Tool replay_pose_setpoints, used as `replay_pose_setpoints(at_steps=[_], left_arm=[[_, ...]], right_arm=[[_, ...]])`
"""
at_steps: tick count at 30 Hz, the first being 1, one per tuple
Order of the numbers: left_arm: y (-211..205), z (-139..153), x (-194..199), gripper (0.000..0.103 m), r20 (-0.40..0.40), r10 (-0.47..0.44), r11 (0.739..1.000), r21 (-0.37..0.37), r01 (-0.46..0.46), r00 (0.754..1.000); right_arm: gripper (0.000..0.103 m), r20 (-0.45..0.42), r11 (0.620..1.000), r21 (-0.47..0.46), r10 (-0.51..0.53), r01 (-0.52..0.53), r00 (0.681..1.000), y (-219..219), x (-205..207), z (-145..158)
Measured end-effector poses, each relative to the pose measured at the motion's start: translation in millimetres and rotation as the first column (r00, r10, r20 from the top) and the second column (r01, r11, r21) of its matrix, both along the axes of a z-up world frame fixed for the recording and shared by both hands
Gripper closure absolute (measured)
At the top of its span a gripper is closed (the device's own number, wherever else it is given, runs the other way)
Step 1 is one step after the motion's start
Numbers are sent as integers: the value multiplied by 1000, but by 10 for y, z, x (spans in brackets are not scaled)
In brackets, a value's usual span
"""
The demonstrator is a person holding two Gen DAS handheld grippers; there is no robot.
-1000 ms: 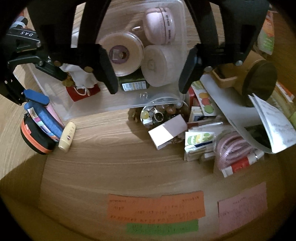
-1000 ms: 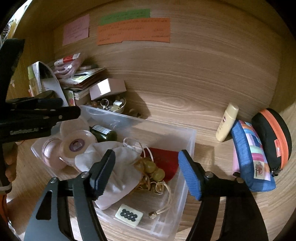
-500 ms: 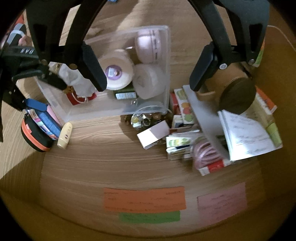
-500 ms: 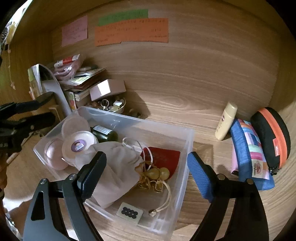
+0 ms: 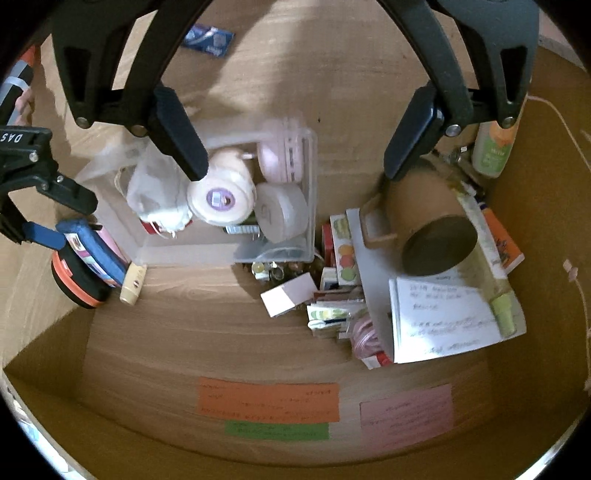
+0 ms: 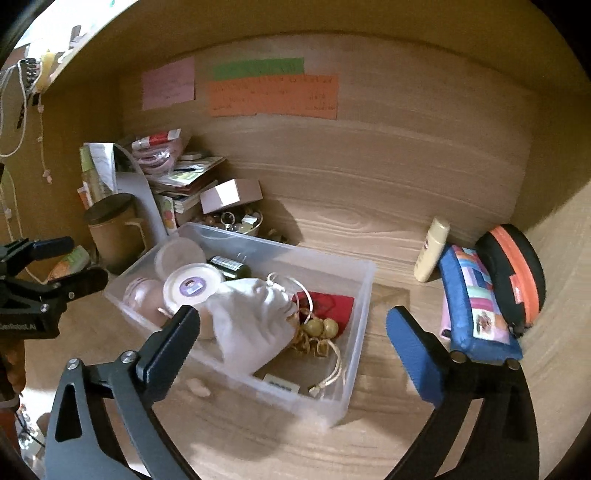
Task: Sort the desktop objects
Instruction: 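Withdraw both grippers toward the blue Max box and white shell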
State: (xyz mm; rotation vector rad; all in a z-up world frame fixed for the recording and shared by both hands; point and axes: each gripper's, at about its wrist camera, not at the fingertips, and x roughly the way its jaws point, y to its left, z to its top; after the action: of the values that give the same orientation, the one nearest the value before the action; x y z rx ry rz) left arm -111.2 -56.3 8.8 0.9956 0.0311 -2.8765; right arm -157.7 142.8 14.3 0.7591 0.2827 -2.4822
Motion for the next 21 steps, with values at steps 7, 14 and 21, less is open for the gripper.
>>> replay_pose_setpoints(at_steps=[7, 14, 21], left_arm=[[33, -154, 272, 5, 21, -26, 1000, 11, 26, 999], [120, -408, 450, 5, 72, -88, 995, 43, 85, 993], [301, -695, 506, 5, 143, -166, 985, 63, 159, 976]], right_arm=[[2, 16, 1000, 1, -21, 21, 1000, 69, 252, -75], [2, 56, 999, 10, -54, 54, 997, 143, 413, -236], [2, 91, 997, 21, -72, 70, 993, 182, 522, -394]])
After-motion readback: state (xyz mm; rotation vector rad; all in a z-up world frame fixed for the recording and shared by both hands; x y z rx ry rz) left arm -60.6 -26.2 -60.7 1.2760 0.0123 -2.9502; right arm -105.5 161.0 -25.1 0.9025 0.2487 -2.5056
